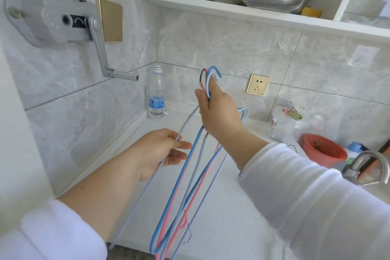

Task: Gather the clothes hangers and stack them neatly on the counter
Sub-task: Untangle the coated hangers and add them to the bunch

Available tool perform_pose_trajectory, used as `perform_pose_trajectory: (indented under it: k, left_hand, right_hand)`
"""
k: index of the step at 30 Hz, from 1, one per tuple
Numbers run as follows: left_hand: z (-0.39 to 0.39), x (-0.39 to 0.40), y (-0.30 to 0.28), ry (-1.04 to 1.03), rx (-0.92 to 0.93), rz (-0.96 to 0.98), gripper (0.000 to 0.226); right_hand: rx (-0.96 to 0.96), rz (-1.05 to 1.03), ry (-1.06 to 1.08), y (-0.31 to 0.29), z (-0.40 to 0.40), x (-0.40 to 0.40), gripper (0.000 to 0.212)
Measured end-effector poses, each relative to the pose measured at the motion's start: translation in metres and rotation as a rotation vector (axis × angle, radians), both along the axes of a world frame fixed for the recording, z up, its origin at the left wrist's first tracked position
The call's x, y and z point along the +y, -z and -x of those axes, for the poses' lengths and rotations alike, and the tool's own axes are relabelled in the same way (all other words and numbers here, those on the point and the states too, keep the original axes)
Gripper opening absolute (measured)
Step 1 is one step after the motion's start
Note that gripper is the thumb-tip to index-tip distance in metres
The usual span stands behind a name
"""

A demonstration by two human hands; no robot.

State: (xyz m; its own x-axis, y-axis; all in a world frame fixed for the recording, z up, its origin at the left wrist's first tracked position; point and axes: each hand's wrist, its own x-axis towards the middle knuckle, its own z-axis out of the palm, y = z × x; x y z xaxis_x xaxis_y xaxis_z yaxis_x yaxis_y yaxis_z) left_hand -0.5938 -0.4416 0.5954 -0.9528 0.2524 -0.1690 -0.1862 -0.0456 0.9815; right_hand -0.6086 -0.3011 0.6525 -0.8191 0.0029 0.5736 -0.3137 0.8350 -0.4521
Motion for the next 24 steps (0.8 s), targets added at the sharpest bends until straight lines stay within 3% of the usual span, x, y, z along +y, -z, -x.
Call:
perform_pose_trajectory:
  k: [5,12,20,24]
  left_hand:
    - [-0.013,-0.014,0.0,0.065,-0.087,-0.179,0.012]
    - [-0.012,-0.002,0.009,-0.053,-0.069,-0.208,0.018]
    - [-0.01,0.008,0.024,0.011,-0.114,-0.35,0.013]
    - [-0.009,0.014,0.029,-0.009,-0.137,-0.421,0.022]
  right_hand:
    - [0.06,0.158,-0.119,0.026,0.007,-0.033,0.043]
    - [0.079,0.275,-0.105,0.041,0.017,-0.036,0.026]
    - [-0.141,0.448,-0.037,0.047,0.016,-0.021,0.021]
    - [-0.164,0.58,-0.007,0.048,0.016,-0.022,0.018]
